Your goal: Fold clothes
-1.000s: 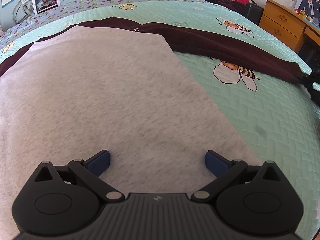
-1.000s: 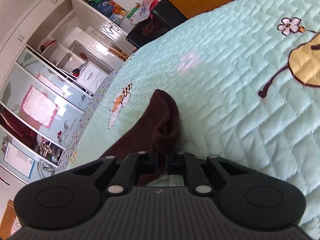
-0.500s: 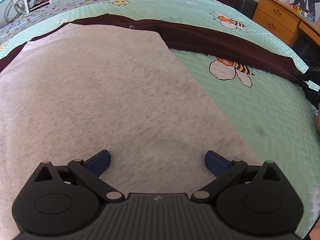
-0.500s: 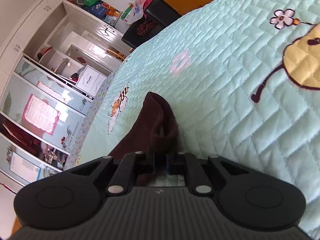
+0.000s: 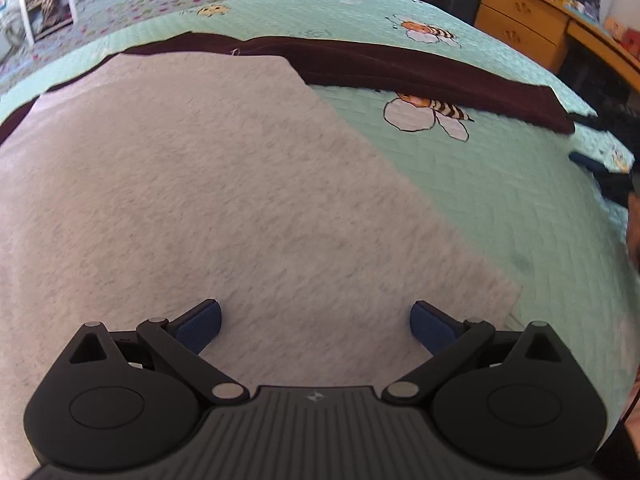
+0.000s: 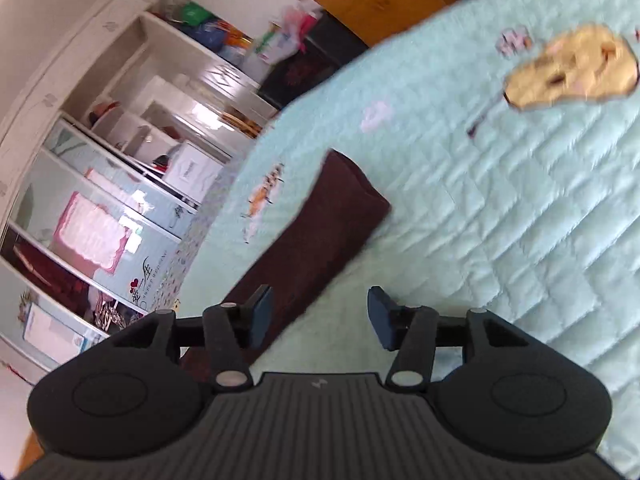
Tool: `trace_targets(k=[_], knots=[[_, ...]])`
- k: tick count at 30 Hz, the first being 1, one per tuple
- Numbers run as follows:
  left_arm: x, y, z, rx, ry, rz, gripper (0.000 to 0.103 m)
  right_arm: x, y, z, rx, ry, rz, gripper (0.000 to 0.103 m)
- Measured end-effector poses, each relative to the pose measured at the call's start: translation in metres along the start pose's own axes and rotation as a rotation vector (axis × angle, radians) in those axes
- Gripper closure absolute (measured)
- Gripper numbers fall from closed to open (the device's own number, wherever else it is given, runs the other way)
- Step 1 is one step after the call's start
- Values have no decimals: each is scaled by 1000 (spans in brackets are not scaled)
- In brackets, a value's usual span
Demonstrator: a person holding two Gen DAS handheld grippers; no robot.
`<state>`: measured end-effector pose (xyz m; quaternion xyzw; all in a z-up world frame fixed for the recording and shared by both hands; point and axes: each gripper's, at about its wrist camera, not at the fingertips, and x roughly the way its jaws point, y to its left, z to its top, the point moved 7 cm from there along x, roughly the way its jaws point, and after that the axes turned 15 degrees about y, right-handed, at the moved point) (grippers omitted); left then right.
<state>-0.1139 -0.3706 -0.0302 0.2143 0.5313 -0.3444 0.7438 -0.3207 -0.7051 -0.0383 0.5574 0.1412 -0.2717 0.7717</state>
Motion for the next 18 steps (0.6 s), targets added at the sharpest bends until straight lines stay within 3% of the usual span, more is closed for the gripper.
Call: trace_targets(k=[6, 10, 18], knots=[[0, 4, 3, -46, 13, -21, 0, 12, -4, 37, 51, -9, -76, 46], [0, 5, 4, -62, 12, -30, 0, 25, -9, 45, 95, 18, -30, 40], [0, 6, 6, -69, 8, -37, 0, 49, 1, 58, 42, -24, -60, 40]])
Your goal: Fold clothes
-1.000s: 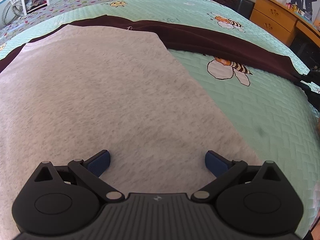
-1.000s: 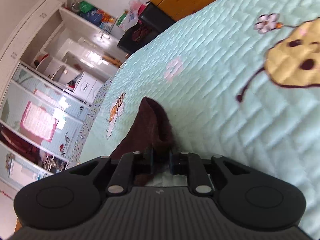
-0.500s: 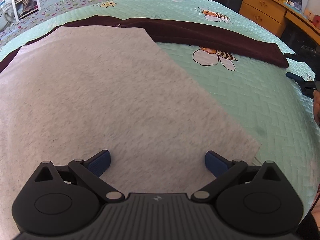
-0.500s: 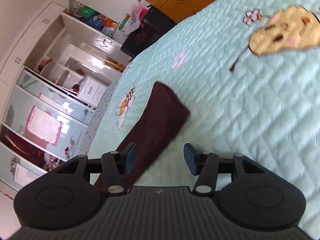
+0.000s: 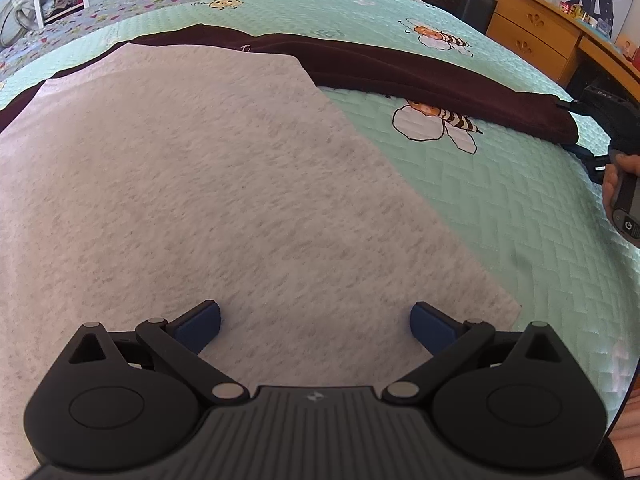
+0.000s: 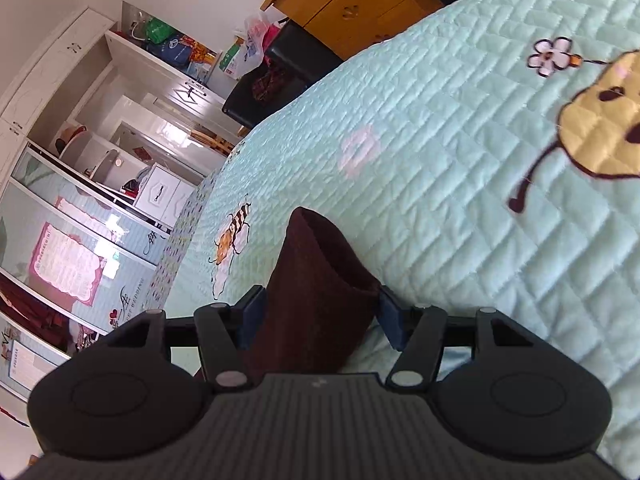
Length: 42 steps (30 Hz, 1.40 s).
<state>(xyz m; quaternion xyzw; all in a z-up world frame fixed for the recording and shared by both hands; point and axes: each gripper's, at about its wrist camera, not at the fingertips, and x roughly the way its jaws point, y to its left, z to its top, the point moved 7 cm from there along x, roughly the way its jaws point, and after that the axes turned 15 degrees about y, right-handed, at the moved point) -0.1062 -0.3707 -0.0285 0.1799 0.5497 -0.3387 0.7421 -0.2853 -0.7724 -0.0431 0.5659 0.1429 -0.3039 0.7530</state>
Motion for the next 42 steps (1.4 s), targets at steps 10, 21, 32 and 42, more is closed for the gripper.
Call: trace_targets(k=[10, 21, 32, 42], knots=[[-7, 11, -1, -58, -31, -99, 0, 0, -12, -7, 33, 58, 33, 81], [-78, 77, -18, -282, -139, -150, 1, -58, -5, -39, 157, -103, -117, 65], [-101, 175, 84, -297, -248, -39, 1, 38, 231, -148, -678, 286, 263, 47], [-19, 246, 173, -317, -184, -139, 4, 234, 313, -235, -1089, 543, 195, 47]])
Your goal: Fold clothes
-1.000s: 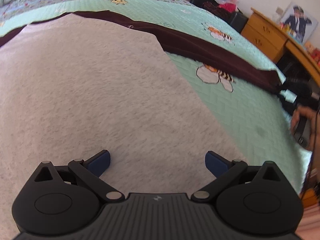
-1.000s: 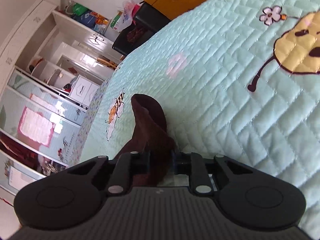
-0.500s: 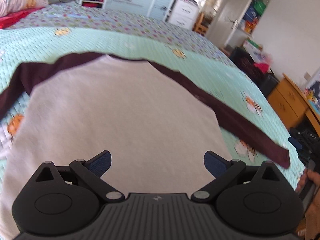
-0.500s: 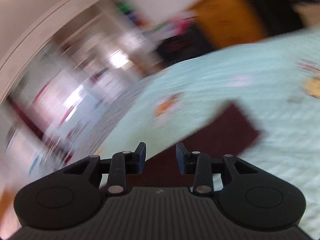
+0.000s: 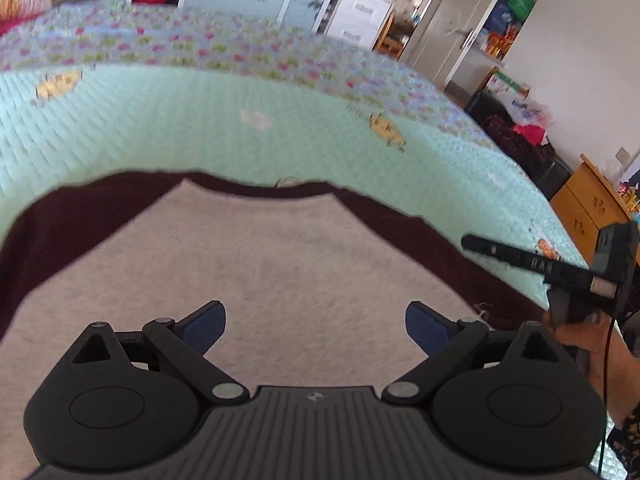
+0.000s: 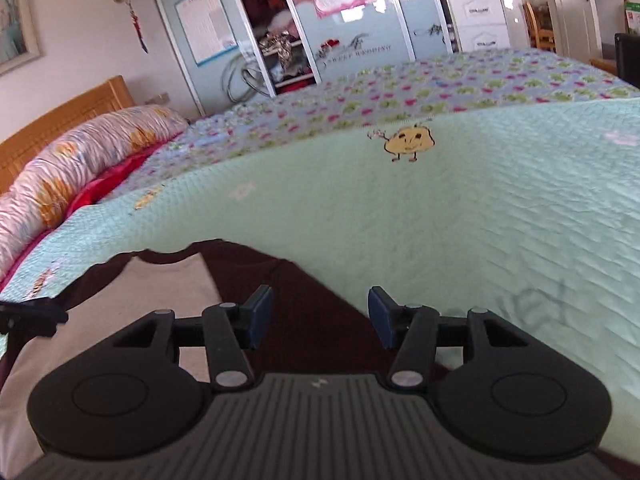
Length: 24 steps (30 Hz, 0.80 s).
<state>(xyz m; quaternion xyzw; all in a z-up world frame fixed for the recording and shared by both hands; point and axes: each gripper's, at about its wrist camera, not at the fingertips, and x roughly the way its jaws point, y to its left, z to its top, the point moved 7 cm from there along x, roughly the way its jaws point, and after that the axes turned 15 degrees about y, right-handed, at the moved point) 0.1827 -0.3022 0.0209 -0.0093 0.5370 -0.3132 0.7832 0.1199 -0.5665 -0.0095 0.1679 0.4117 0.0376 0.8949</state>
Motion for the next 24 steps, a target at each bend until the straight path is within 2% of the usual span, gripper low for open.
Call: trace_targets(k=[5, 10, 13, 18, 22, 24], knots=[[28, -1, -5, -2, 89, 25, 5, 23, 3, 21, 4, 65, 84, 47], [39, -5, -15, 32, 71, 96, 3, 50, 8, 56, -20, 190, 194, 47], [43, -8, -19, 54, 55, 123, 0, 72, 19, 69, -85, 333, 271, 47], [47, -12, -23, 106, 34, 166, 0, 99, 32, 73, -192, 546, 331, 47], [47, -12, -26, 123, 15, 160, 0, 112, 23, 72, -155, 665, 428, 48], [46, -11, -25, 118, 13, 151, 0, 117, 13, 74, -86, 719, 502, 48]])
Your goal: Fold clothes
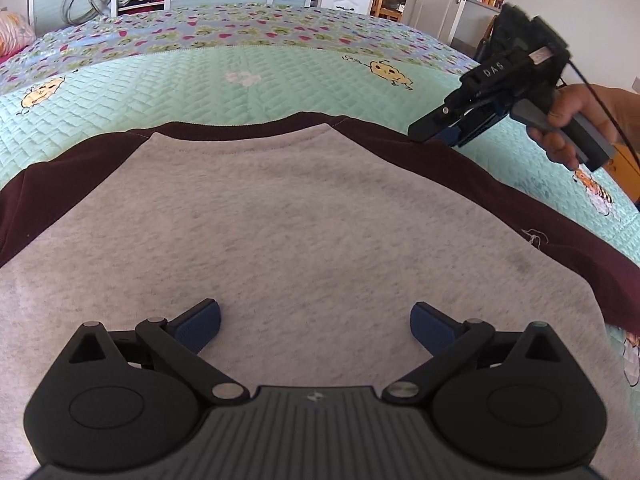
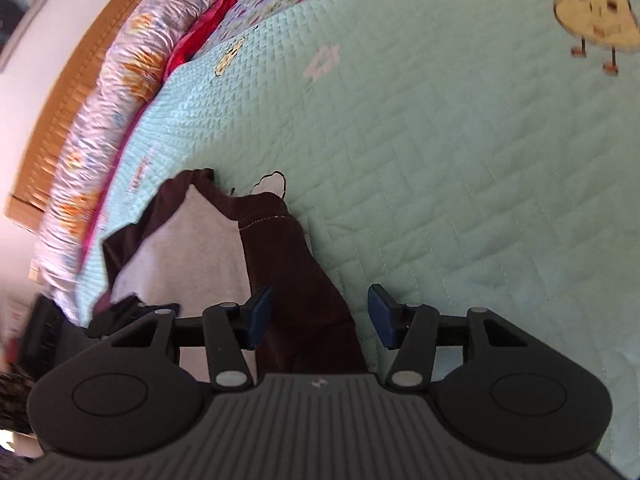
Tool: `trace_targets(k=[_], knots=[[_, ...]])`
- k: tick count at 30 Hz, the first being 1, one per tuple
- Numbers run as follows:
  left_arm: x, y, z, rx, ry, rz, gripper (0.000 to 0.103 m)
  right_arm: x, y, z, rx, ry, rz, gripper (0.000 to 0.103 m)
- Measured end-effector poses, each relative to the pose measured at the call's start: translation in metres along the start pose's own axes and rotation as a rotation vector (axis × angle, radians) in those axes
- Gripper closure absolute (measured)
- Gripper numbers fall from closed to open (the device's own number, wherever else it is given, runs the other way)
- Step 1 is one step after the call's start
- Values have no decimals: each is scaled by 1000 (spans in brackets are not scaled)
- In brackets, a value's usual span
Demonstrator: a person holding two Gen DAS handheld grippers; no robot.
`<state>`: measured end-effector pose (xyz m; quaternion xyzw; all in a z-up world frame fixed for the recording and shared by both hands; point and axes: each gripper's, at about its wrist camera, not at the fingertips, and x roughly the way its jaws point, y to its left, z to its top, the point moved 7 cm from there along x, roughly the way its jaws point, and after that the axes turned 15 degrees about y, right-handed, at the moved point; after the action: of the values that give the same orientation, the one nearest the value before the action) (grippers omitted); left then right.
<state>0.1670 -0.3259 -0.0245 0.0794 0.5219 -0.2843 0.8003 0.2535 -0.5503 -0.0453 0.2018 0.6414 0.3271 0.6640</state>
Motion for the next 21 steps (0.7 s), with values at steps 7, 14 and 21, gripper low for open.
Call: trace_targets(k=[7, 14, 21], knots=[[4, -4, 1, 25, -21, 24, 0, 0, -11, 6, 23, 76, 70, 63], [3, -2, 0, 37, -38, 16, 0, 4, 13, 3, -71, 42, -114, 87], [4, -3, -1, 54, -49, 29, 0, 0, 47, 11, -298, -64, -673, 99]])
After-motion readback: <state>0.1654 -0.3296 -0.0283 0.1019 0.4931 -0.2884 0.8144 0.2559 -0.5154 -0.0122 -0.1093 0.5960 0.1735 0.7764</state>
